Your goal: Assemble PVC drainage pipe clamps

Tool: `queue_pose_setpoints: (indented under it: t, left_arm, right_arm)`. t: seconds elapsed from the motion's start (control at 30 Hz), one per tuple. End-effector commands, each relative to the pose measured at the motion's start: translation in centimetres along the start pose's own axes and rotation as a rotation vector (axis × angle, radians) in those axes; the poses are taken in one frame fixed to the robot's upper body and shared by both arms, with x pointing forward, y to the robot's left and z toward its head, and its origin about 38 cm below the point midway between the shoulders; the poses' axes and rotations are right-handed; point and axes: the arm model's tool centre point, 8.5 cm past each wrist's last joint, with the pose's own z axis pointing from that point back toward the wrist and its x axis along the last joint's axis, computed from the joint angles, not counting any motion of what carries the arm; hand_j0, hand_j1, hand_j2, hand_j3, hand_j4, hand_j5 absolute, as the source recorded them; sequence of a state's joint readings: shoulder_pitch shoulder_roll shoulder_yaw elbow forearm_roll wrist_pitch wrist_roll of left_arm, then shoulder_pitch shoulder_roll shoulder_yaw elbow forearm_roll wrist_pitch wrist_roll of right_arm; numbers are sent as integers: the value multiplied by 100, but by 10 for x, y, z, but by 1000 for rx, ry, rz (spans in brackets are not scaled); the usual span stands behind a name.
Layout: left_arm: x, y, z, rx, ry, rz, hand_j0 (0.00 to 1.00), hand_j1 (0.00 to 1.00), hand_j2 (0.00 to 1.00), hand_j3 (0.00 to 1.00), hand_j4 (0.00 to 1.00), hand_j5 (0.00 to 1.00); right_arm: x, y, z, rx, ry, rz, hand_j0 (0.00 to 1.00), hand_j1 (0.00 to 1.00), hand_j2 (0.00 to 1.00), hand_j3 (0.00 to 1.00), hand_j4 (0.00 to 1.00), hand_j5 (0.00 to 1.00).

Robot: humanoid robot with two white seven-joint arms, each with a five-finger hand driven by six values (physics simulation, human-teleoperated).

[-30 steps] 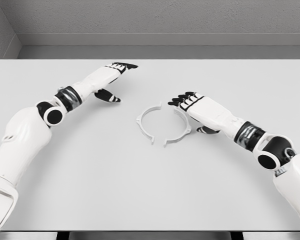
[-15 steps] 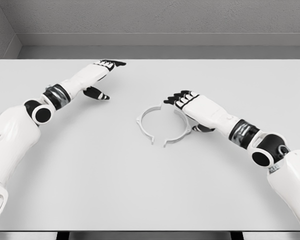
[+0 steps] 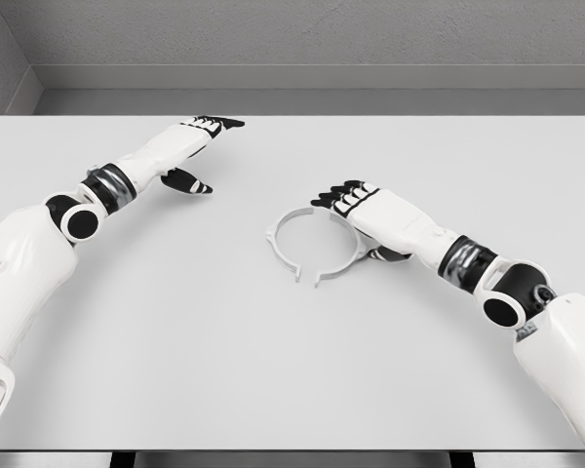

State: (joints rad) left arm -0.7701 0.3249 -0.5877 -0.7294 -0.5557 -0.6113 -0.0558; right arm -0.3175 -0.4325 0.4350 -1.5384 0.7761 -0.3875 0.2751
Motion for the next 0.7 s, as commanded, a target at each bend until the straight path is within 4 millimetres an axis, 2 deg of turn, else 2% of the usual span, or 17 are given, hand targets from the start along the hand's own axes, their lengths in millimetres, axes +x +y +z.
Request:
queue_pose_setpoints:
  t: [0.0,0.2,0.27,0.43,0.53,0.67]
  left_arm:
    - [0,1,0,6,0,5,100,100,100,100,100,100]
    - [-3,3,3,7,7,2,100,100,100,100,100,100]
    - [-13,12,14,6,22,-28,100,100,100,100,100,100]
    - [-38,53,56,19,64,-138,100,100,100,100,100,100]
    - [-49,61,71,14,94,-158,100,100,100,100,100,100]
    - [-49,59,71,9,96,-159,100,100,100,100,100,100]
  right_arm:
    - [4,-1,-4,-12,-9,-13,100,100,100,100,100,100]
    - [7,0,-7,3,-18,-12,100,100,100,100,100,100]
    - [8,0,-8,5,-19,-13,100,100,100,100,100,100]
    - [10,-2,-11,-4,-22,-16,100,100,100,100,100,100]
    - [10,-2,-11,-2,-18,-17,100,100,100,100,100,100]
    - [10,-4,-12,-3,-18,-15,100,100,100,100,100,100]
